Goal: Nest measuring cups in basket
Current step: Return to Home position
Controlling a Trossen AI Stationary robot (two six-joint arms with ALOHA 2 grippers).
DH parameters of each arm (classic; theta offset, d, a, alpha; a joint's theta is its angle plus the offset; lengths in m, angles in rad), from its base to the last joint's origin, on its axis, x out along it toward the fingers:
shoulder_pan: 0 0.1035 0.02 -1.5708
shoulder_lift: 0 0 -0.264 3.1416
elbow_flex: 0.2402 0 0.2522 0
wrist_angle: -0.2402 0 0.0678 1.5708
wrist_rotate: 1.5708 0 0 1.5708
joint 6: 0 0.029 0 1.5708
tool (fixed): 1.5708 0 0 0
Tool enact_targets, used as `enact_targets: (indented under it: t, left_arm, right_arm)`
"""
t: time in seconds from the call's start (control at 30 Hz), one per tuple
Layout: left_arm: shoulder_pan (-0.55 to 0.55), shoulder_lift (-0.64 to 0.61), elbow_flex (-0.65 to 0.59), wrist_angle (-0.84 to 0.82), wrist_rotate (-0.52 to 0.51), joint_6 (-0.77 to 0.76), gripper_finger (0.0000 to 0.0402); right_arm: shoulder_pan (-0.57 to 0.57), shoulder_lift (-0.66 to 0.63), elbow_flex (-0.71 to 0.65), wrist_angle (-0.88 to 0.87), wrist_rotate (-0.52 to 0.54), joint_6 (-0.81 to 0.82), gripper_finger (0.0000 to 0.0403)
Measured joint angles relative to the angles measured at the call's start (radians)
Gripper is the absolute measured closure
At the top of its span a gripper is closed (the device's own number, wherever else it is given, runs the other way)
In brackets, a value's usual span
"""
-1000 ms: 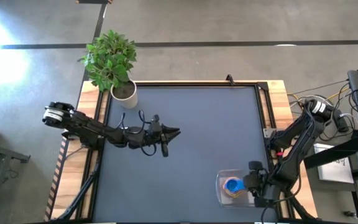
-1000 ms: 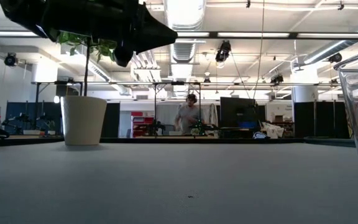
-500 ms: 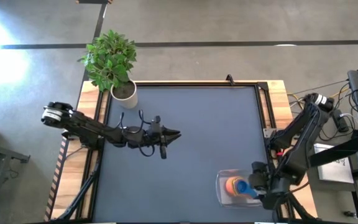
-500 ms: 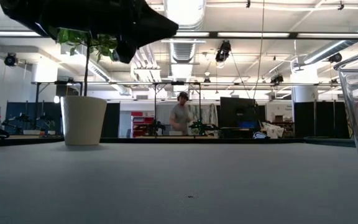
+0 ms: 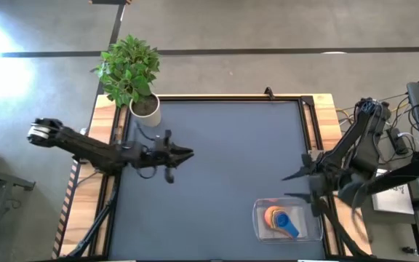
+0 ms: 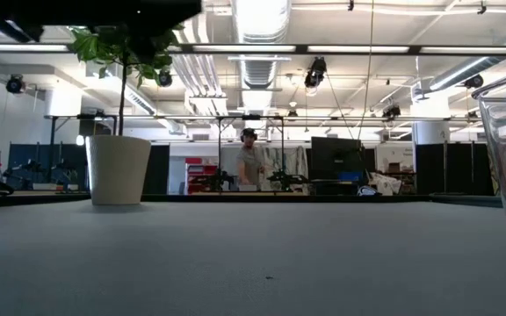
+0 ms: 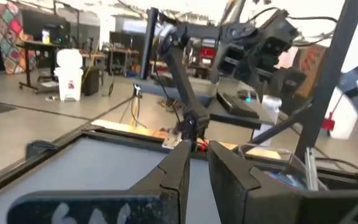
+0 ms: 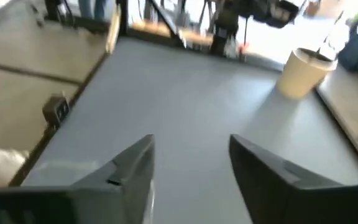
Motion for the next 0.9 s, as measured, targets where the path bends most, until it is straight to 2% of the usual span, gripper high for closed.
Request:
enact_targets:
  t: [0.2,0.3,0.37,0.53,0.83,0.9]
  left_arm:
    - [0.009,-0.272,-0.13,-0.041,0.001,-0.018,0.0362]
    - [0.01,-0.368,-0.178,-0.042,0.063,0.01,0.0362]
    - [0.009,-0.431,-0.206,-0.048,0.079,0.017,0.0362]
    - [0.009,-0.569,-0.243,-0.162,0.076,0.018,0.0362]
    - [0.019,-0.78,-0.246,-0.432,0.055,0.023,0.0364]
    - [0.021,-0.827,-0.246,-0.496,0.022,0.042,0.0367]
  right_arm:
    - [-0.073,-0.104,-0.008,0.12,-0.066,-0.24,0.0324]
    - [-0.154,-0.127,-0.022,0.134,-0.049,-0.316,0.0381]
    - [-0.223,-0.14,-0.039,0.13,-0.074,-0.336,0.0389]
    - [-0.391,-0.209,-0.104,0.175,-0.3,-0.388,0.0394]
    - [-0.604,-0.467,-0.321,0.365,-0.518,-0.501,0.0395]
    - [-0.632,-0.516,-0.371,0.404,-0.553,-0.515,0.0395]
